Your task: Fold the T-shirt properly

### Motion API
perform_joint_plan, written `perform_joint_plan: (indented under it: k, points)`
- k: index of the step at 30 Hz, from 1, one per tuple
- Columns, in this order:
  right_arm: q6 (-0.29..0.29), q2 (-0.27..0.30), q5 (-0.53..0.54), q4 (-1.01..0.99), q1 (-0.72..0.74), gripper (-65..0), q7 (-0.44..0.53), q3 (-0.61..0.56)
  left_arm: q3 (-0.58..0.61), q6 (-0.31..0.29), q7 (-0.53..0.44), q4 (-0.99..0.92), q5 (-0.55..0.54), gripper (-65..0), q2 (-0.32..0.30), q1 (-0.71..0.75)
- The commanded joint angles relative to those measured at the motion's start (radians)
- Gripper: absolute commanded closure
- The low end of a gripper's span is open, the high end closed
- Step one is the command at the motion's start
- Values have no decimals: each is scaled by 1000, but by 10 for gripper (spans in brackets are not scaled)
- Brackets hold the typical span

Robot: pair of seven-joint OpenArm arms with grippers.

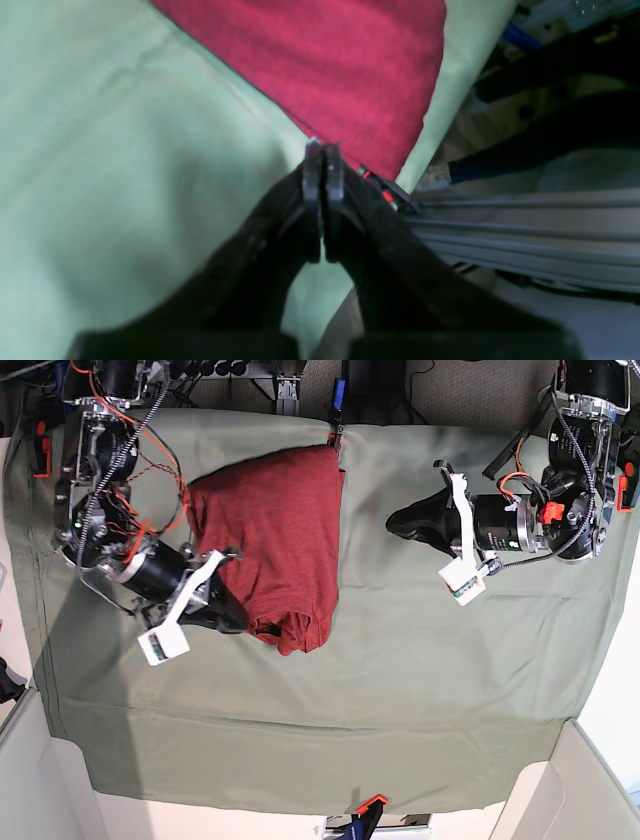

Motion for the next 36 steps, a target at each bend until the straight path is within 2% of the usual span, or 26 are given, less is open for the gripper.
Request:
perform_joint_plan:
  k: [1,6,11,16,19,21,24,29,34,36]
  points:
    - [6,-19,-25,-5,35,0,42,-38,-9,-6,-16,10,-14,0,-15,-5]
    - [-5,-71,-220,-218,117,0,151,-179,-10,-6,-18,11,-7,0,-15,2]
    - [-5,-48,-302,-397,155,0,176,-198,-35,-6,-3,12,-33,0,-15,31]
    - [-4,30,-261,-399,155,0,192,-167,-171,-6,1,14,-78,0,-14,104]
    - [-5,56,-253,-396,155,0,195,-153,-269,-6,9,14,-98,0,-15,158]
    - [-4,56,-241,-396,154,0,193,-150,-327,-6,25,14,-125,0,-14,192]
    - [-3,46,-166,-395,155,0,194,-150,-388,-6,50,17,-169,0,-15,230]
    - [-3,24,-155,-321,154,0,184,-150,-450,-6,54,53,-169,0,-14,273]
    - [-4,38,-105,-147,151,0,47,-149,-529,-6,58,119,-169,0,-15,355]
    - [-4,58,-87,-104,130,0,31,-148,-560,-6,61,155,-170,0,-14,393]
